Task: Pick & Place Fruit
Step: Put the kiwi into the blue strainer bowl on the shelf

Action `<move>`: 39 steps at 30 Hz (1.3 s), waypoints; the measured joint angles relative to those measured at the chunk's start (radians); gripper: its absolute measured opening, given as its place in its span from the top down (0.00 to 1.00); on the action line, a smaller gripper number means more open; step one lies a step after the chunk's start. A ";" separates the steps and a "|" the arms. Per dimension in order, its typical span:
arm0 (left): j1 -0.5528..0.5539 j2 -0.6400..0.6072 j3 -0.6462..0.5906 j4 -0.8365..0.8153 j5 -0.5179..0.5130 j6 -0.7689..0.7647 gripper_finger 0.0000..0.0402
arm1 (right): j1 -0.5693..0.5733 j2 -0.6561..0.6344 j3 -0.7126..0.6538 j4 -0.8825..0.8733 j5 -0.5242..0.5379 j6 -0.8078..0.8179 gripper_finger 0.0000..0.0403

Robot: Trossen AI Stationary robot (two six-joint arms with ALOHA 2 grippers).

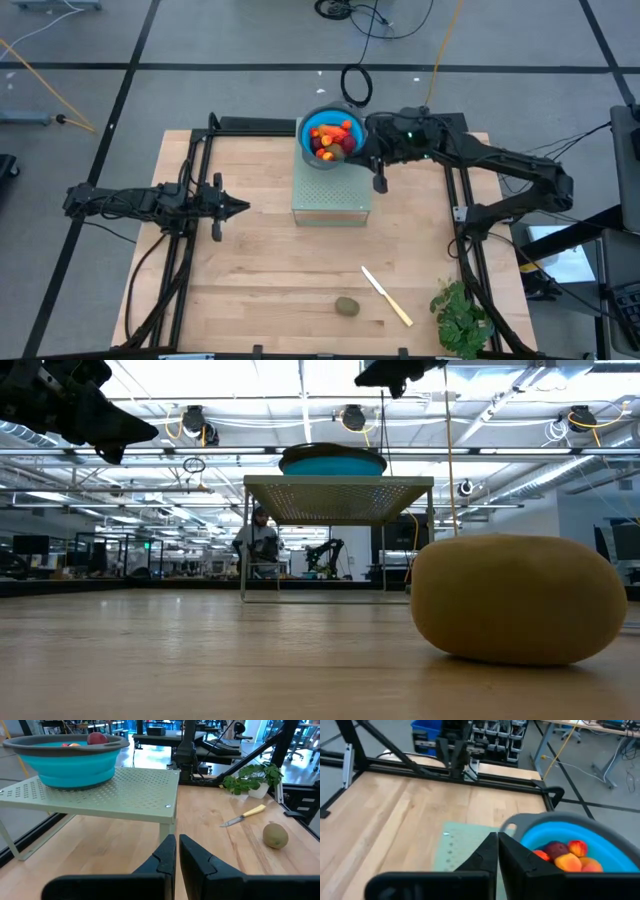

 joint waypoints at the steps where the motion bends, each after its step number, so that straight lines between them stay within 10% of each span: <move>1: 0.000 0.000 0.000 0.000 0.000 -0.007 0.95 | 0.019 -0.006 0.000 -0.008 0.019 0.002 0.99; 19: 0.000 0.000 0.000 0.000 0.000 -0.103 0.95 | 0.301 -0.043 -0.052 0.005 0.129 0.136 1.00; 39: 0.000 0.000 0.000 0.139 0.009 -0.098 0.95 | 0.380 -0.427 -0.566 0.395 0.162 0.267 1.00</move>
